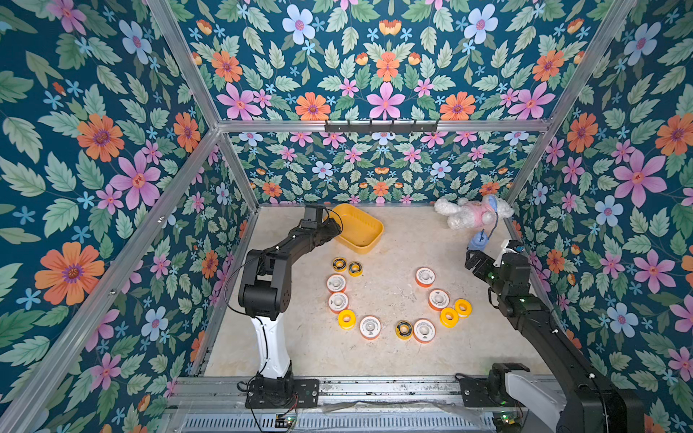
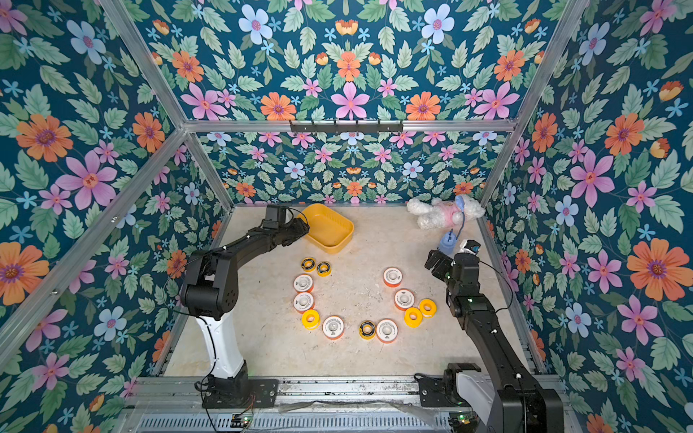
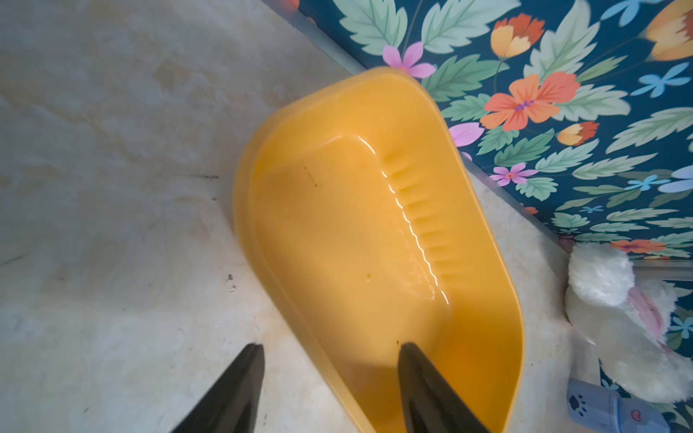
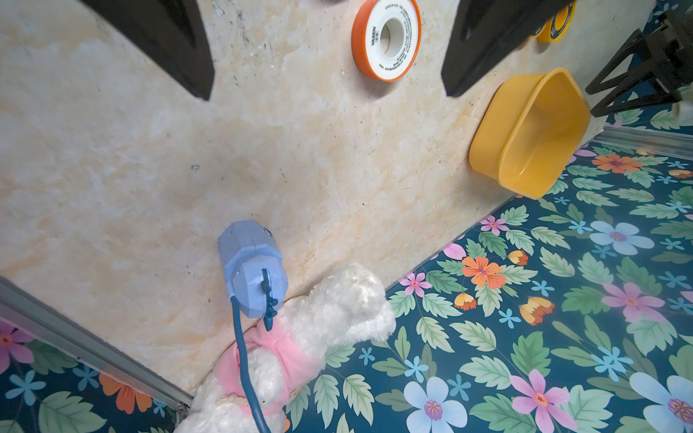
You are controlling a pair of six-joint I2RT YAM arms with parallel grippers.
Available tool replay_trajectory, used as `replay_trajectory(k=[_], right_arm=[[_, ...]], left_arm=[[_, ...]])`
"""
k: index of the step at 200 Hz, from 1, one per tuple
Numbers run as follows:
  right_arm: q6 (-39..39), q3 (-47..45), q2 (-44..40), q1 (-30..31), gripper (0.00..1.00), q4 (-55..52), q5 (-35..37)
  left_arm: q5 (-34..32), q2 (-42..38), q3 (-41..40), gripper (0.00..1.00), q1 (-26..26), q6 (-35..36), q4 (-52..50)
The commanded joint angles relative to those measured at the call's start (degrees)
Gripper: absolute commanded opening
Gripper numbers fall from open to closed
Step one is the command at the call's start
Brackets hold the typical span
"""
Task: Put the sealing tape into the storage box
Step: Move the storage box to the center of the board.
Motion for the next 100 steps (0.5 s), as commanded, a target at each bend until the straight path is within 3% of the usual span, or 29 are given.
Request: replay_trajectory(k=[1, 85, 100], right_arm=[[0.2, 0.1, -0.4, 0.0, 0.99, -0.1, 0.4], [0.4, -0.2, -1.0, 0.0, 0.99, -0.7, 0.5], [0.5, -0.3, -1.2, 0.1, 0.99, -0.7, 0.5]], left_arm=[[0.5, 1.8, 2.1, 0.58, -0.2, 0.9, -2.7], [5.7, 7.2, 8.0, 0.24, -2.8, 2.5, -3.9], [7.0, 8.2, 9.3, 0.22, -3.7, 2.7, -3.9]])
